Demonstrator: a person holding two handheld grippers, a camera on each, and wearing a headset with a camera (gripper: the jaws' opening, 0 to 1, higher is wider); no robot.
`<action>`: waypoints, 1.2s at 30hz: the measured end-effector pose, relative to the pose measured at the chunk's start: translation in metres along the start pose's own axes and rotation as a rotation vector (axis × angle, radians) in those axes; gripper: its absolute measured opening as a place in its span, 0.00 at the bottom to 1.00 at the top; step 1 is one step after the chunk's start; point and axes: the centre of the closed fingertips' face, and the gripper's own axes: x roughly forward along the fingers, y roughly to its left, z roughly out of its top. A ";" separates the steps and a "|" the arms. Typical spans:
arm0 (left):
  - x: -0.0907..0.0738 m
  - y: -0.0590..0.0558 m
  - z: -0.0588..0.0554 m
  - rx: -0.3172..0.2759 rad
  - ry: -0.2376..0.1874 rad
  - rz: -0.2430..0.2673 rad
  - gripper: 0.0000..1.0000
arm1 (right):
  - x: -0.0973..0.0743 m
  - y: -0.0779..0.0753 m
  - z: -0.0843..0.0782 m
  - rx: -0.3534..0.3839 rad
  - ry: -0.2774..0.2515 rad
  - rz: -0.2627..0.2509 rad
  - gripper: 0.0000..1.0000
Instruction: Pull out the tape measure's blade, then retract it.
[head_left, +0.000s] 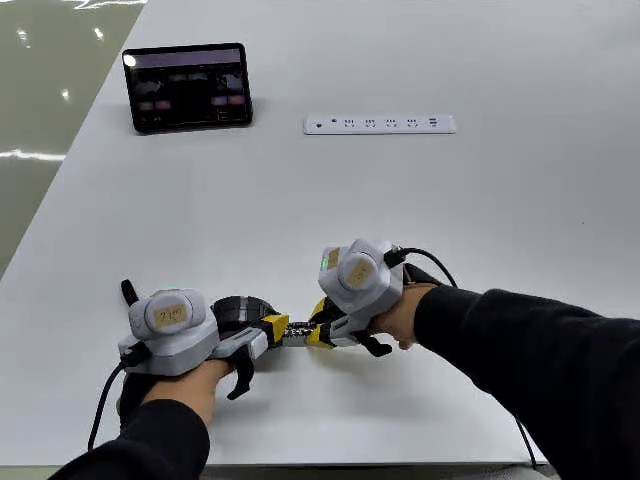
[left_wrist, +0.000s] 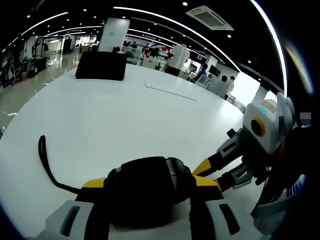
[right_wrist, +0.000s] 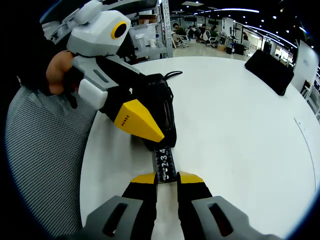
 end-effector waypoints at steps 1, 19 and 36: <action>0.000 -0.001 -0.001 0.020 0.003 0.003 0.60 | 0.001 0.001 -0.002 0.000 0.004 0.002 0.11; 0.000 0.000 -0.001 0.000 0.002 -0.007 0.59 | -0.006 -0.005 0.004 -0.006 -0.066 -0.019 0.15; 0.001 -0.001 -0.001 0.022 0.012 0.001 0.63 | -0.009 -0.011 0.008 0.000 -0.085 -0.066 0.26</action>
